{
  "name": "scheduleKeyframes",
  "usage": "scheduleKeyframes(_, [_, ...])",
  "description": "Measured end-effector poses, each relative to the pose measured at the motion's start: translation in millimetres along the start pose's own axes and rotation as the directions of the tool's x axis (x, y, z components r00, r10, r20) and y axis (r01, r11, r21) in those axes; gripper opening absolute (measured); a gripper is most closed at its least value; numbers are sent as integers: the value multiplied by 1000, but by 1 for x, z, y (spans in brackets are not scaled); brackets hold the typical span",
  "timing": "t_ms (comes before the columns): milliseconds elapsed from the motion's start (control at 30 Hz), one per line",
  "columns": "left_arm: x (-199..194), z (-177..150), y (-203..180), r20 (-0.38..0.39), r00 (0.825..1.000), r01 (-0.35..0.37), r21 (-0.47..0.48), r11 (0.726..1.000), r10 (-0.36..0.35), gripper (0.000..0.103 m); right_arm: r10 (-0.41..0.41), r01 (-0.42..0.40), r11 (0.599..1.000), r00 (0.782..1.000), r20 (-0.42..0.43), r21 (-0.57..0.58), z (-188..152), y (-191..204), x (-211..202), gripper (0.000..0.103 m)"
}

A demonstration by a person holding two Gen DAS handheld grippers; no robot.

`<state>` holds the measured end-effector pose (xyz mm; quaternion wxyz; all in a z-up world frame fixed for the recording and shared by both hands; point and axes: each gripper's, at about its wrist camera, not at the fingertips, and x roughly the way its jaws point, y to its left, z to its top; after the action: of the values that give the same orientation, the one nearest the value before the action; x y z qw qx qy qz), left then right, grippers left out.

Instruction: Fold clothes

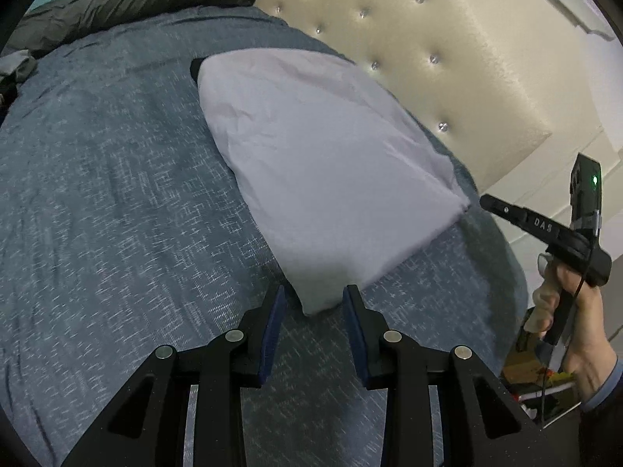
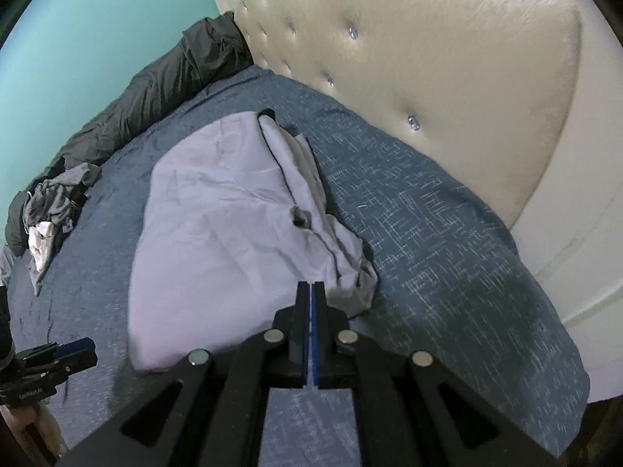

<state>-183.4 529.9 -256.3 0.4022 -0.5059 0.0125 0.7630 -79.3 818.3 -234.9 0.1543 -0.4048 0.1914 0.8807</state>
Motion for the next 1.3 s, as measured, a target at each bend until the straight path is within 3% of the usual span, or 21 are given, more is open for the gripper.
scheduleKeyframes(267, [-44,-1,-15,44,999,5,18,1000,-6,35,22,-21,1000,998,66,-12,-7,25,-51,0])
scheduleKeyframes(767, [-135,-15,-53,142,990,6,71,997,-16,57,28,-25,999,987,158,-20,-33,71,-143,6])
scheduleKeyframes(833, [-146,-19,-54,154,988,4,78,997,-16,64,35,-33,999,985,170,-14,-38,76,-154,13])
scheduleKeyframes(1033, [-179,-28,-57,197,980,0,97,995,-20,67,22,-12,999,977,211,-48,-56,97,-189,29])
scheduleKeyframes(1167, [-201,-36,-56,223,974,3,95,996,-25,71,34,-26,999,972,231,-36,-67,105,-210,31])
scheduleKeyframes(1300, [-216,-43,-58,233,972,-4,115,993,-23,71,21,-15,1000,967,253,-25,-78,113,-227,51])
